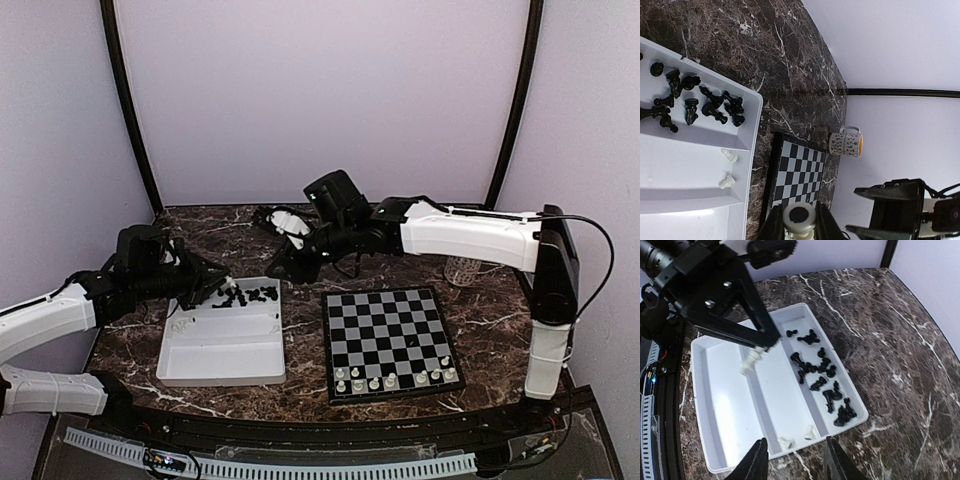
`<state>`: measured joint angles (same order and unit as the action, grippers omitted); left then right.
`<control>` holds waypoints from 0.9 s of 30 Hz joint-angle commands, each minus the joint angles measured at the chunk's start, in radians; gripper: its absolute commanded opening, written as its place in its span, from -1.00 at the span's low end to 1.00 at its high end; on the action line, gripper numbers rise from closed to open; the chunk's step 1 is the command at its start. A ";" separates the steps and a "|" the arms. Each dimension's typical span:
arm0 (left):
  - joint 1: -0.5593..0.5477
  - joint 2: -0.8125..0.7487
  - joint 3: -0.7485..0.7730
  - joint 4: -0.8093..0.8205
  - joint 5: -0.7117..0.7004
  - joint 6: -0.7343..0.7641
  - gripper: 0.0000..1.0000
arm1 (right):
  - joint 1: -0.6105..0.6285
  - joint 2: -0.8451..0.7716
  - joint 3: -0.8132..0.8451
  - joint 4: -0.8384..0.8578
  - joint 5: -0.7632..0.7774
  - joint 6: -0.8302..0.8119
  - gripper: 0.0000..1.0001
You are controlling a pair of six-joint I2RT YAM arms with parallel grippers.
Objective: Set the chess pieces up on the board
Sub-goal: Pass from the left arm to the right
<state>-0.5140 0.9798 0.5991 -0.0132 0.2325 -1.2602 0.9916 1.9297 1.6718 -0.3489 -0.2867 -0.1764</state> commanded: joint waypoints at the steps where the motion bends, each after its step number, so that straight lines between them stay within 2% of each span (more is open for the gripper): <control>1: -0.004 -0.022 -0.039 0.108 -0.007 -0.095 -0.84 | 0.069 0.060 0.125 0.048 0.001 0.041 -0.20; 16: -0.018 -0.028 -0.072 0.197 0.064 -0.179 -0.84 | 0.122 0.176 0.243 0.028 0.049 0.062 -0.19; 27: -0.023 -0.036 -0.077 0.212 0.069 -0.186 -0.86 | 0.124 0.203 0.276 0.021 0.065 0.076 -0.28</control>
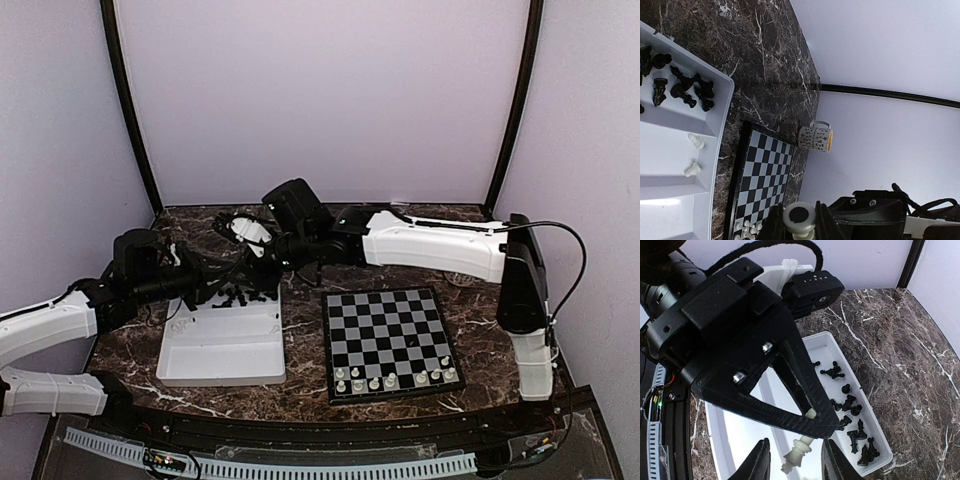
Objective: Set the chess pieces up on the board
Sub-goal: Pass from the left arm to the right
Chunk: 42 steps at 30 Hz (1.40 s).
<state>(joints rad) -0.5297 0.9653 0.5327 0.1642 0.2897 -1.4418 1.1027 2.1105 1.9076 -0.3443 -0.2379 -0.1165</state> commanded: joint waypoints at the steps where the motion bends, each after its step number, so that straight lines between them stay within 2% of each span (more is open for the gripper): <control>1: -0.006 -0.022 -0.010 0.034 0.012 -0.004 -0.86 | 0.013 0.026 0.044 0.015 0.017 0.017 -0.28; 19: -0.009 -0.051 -0.023 0.021 -0.019 0.000 -0.86 | 0.014 0.022 0.011 0.022 0.105 0.034 -0.27; 21: -0.009 -0.052 -0.023 0.022 -0.018 0.000 -0.86 | 0.014 0.020 0.012 0.024 0.103 0.035 -0.33; 29: -0.009 -0.047 -0.028 0.026 -0.012 0.001 -0.83 | 0.014 0.011 0.007 0.023 0.091 0.026 -0.85; 31: -0.009 -0.043 -0.025 0.019 -0.016 0.009 -0.69 | 0.013 0.004 0.000 0.020 0.091 0.015 -0.97; 34: -0.009 -0.035 0.008 -0.036 -0.032 0.067 -0.34 | 0.005 -0.030 -0.028 0.013 0.098 -0.014 -1.00; 35: -0.009 -0.028 0.021 -0.054 -0.042 0.088 -0.28 | -0.001 -0.045 -0.046 0.009 0.096 -0.030 -1.00; 38: -0.008 -0.007 0.102 -0.142 -0.076 0.229 -0.06 | -0.027 -0.106 -0.108 -0.024 0.082 -0.098 -1.00; 39: -0.009 0.002 0.120 -0.192 -0.092 0.262 0.12 | -0.036 -0.128 -0.129 -0.054 0.076 -0.126 -1.00; 42: -0.007 0.033 0.222 -0.280 -0.199 0.442 0.31 | -0.062 -0.203 -0.209 -0.149 0.072 -0.246 -1.00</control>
<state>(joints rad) -0.5335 0.9764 0.6334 0.0147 0.2142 -1.2461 1.0790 2.0335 1.7679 -0.3939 -0.1562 -0.2073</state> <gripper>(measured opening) 0.616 0.111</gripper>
